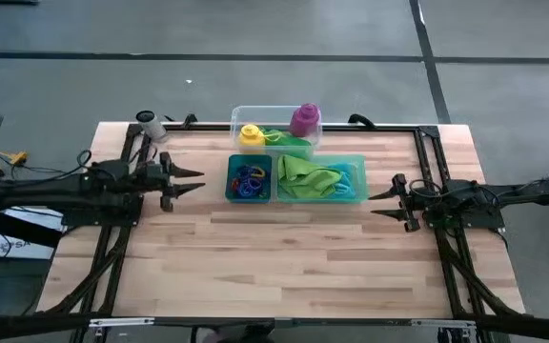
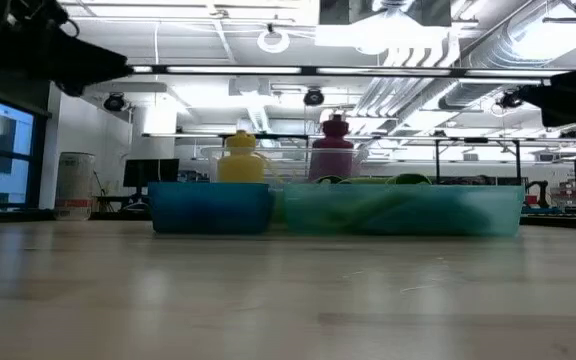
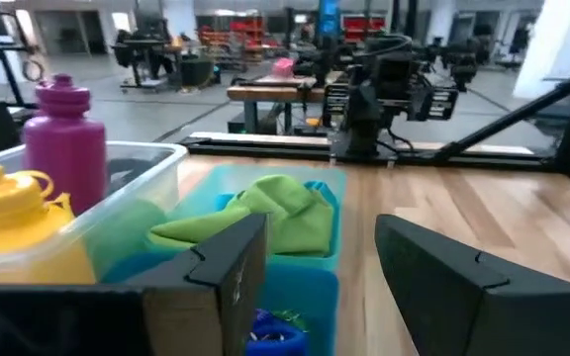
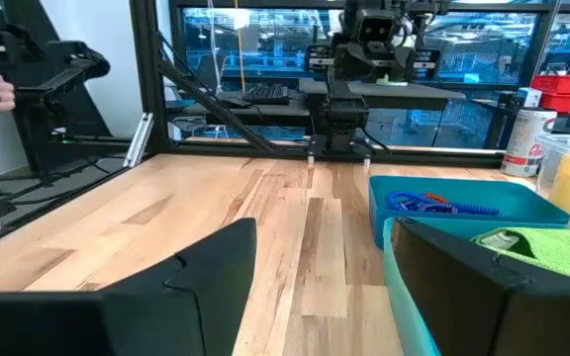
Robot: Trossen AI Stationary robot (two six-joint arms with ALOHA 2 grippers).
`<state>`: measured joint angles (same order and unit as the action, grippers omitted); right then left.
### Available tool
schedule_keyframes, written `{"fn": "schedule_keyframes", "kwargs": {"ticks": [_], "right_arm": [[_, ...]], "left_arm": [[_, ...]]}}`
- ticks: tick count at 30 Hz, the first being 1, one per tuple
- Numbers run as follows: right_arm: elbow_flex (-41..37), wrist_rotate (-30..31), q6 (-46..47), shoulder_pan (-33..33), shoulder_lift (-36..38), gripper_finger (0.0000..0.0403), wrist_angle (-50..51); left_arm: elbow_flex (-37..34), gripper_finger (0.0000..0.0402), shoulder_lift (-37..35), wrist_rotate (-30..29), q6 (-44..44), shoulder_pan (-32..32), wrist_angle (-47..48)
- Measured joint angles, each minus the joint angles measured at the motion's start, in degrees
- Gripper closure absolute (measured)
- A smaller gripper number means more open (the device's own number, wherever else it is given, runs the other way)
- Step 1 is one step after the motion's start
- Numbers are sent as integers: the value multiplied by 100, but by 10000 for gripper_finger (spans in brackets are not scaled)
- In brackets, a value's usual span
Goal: Pick & Place Sports Items
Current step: Return to Home Position
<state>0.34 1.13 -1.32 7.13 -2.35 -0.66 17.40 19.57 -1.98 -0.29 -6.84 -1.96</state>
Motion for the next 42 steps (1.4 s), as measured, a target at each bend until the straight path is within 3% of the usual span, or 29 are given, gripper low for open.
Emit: {"fn": "schedule_keyframes", "kwargs": {"ticks": [8, 17, 23, 31, 38, 42], "right_arm": [[-1, 0, 1, 1, 0, 214, -1], [0, 0, 0, 1, 0, 214, 1], [-2, 0, 0, -1, 0, 214, 1], [0, 0, 2, 1, 0, 214, 1], [-2, 0, 2, 1, 0, 214, -1], [0, 0, 0, 1, -1, 214, -1]], "left_arm": [[-687, 248, -130, -276, -84, 431, -857], [-749, 248, -129, -525, -27, 1075, -707], [-749, 248, -129, -1171, 37, 1617, -404], [-756, 248, -153, -1415, 395, 2211, -455], [-1251, 248, -267, -1538, 626, 2222, -1239], [-1322, 248, -492, -1522, 452, 1961, -1230]]}}
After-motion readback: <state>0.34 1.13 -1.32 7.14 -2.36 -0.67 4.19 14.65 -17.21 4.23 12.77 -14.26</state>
